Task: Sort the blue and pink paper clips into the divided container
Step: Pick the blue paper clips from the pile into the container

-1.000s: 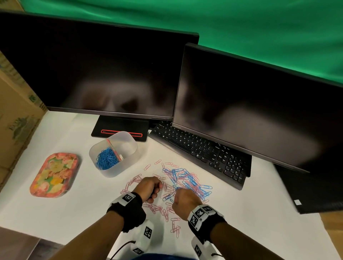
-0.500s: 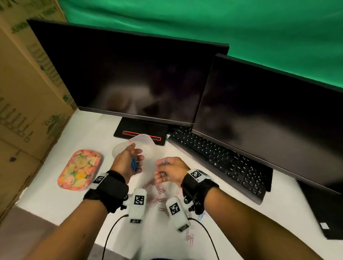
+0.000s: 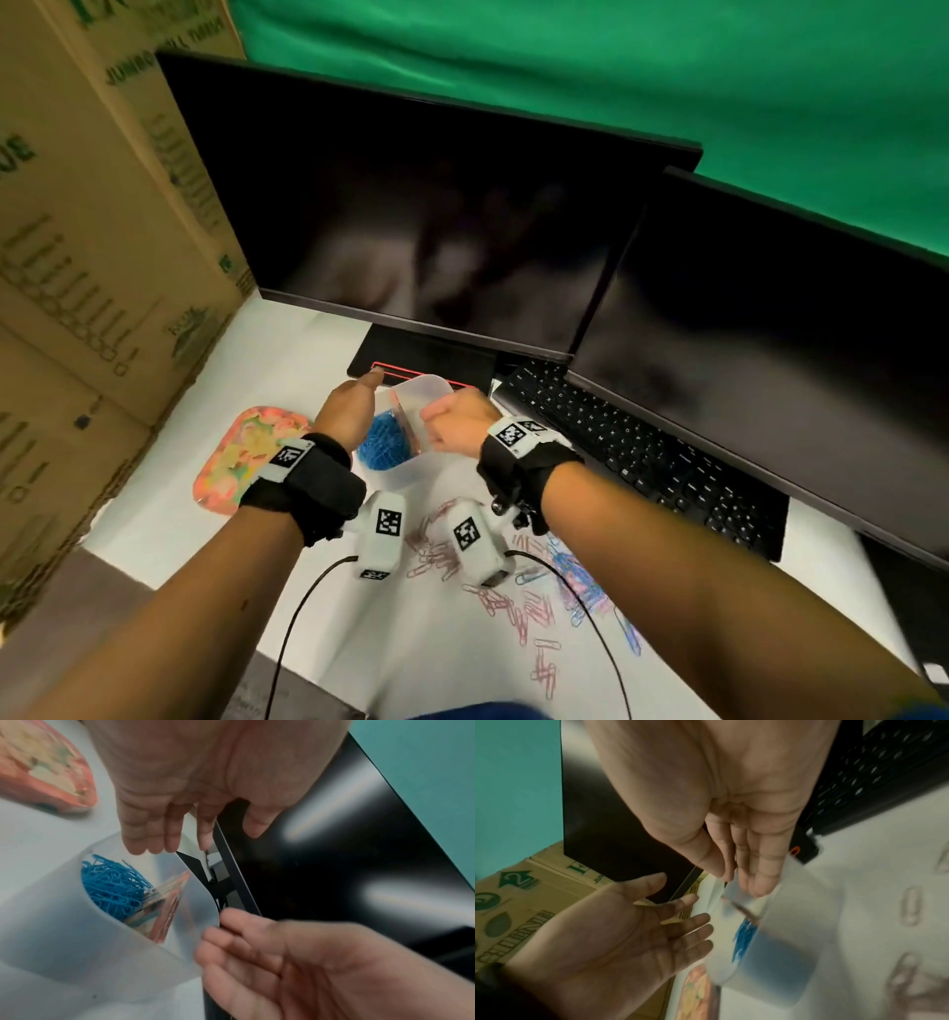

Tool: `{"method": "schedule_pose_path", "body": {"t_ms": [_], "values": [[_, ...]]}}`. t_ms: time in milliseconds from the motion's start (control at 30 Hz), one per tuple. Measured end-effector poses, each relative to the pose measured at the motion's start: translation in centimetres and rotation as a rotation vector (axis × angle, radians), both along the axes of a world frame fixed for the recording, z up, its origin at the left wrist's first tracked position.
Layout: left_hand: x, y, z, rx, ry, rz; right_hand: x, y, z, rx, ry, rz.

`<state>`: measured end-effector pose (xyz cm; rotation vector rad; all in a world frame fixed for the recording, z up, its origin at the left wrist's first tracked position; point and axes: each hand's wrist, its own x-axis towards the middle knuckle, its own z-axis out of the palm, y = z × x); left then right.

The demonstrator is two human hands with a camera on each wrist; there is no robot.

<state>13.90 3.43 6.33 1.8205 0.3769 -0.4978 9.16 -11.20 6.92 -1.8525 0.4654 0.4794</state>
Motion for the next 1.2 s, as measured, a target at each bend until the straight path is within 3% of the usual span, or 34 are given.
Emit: {"method": "schedule_pose_path", "body": {"t_ms": [67, 133, 267, 400, 500, 733, 933, 1200], "values": [[-0.9, -0.7, -0.1, -0.02, -0.065, -0.056, -2.0, -2.9, -0.2, -0.008, -0.02, -0.016], [-2.7, -1.9, -0.1, -0.03, -0.15, -0.219, -4.9, -5.7, -0.7, -0.051, -0.005, -0.05], [-7.4, -4.9, -2.0, 0.161, -0.306, -0.704, -11.3, -9.6, -2.5, -0.536, 0.026, 0.088], [-12.0, -7.8, -4.9, 0.358, -0.393, -1.109, -16.5, -10.5, -5.1, -0.586, 0.084, 0.195], [-14.1, -9.0, -6.8, 0.494, -0.458, -1.272, -19.6, -10.5, -6.5, -0.57, 0.069, 0.216], [-13.5, -7.7, -9.1, 0.674, -0.469, -1.238, -23.4, -10.9, -8.6, -0.572, -0.004, 0.158], [-14.9, -8.9, -8.5, 0.624, -0.461, -1.214, -24.8, -11.2, -9.0, -0.535, -0.037, 0.055], [-15.8, -9.8, -9.3, 0.728, -0.438, -1.222, -26.5, -11.9, -9.3, -0.514, -0.037, -0.021]]}}
